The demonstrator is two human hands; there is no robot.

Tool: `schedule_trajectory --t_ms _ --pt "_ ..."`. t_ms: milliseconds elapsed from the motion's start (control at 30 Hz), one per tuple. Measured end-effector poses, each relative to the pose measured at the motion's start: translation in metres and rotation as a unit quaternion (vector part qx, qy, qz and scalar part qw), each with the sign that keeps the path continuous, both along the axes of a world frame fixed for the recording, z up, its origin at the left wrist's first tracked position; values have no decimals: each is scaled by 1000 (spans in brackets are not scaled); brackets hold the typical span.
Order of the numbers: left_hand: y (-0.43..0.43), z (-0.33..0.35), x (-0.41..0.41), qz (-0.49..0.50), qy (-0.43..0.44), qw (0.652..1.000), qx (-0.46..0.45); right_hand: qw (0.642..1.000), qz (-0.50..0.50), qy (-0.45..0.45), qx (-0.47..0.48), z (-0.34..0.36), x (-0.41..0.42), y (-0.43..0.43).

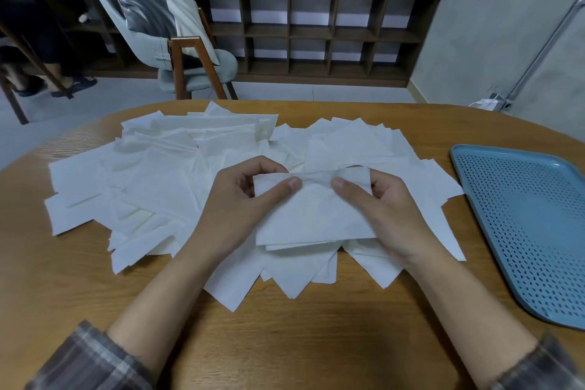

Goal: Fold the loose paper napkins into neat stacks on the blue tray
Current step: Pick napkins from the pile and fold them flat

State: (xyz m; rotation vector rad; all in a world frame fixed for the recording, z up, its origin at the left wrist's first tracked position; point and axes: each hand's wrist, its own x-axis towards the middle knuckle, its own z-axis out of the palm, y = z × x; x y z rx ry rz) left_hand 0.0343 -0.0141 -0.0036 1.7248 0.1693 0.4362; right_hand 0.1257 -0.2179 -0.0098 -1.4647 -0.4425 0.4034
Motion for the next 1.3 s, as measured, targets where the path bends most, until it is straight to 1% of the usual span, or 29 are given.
schedule_trajectory --t_ms 133,233,433,533,600,733,867,1000,1100,1167,1200,1233,1300 --pt "1 -2 0 17 1 1000 -11 999 -3 -33 -33 0 1 0" --pt "1 -4 1 19 13 1000 -7 998 -9 -38 -43 0 2 0" --pt "3 -4 1 6 68 998 -11 999 -16 -27 -44 0 0 2" --pt "1 -4 1 -8 78 997 -27 999 -20 -2 -30 1 1 2" --pt "-1 -4 0 0 79 997 -27 999 -24 13 -29 0 2 1" --pt "-1 -3 0 17 82 996 -38 997 -26 -4 -70 -4 5 1" --pt "1 -5 0 16 85 996 -33 996 -26 -6 -82 -4 6 2" --pt "3 -5 0 15 85 995 -43 993 -25 -56 -98 -3 7 2" --pt "3 -5 1 28 71 995 -64 995 36 -73 -59 1 4 -2" --pt "2 -4 1 38 56 995 -70 988 52 -126 -70 1 4 -4" --pt "1 -4 1 40 47 996 -60 985 45 -143 -81 1 5 -3" --pt "0 -5 1 47 35 998 -29 986 27 -140 -83 -1 6 -4" --pt "-1 -11 3 73 -4 994 81 987 -35 -132 -83 -4 9 -5"
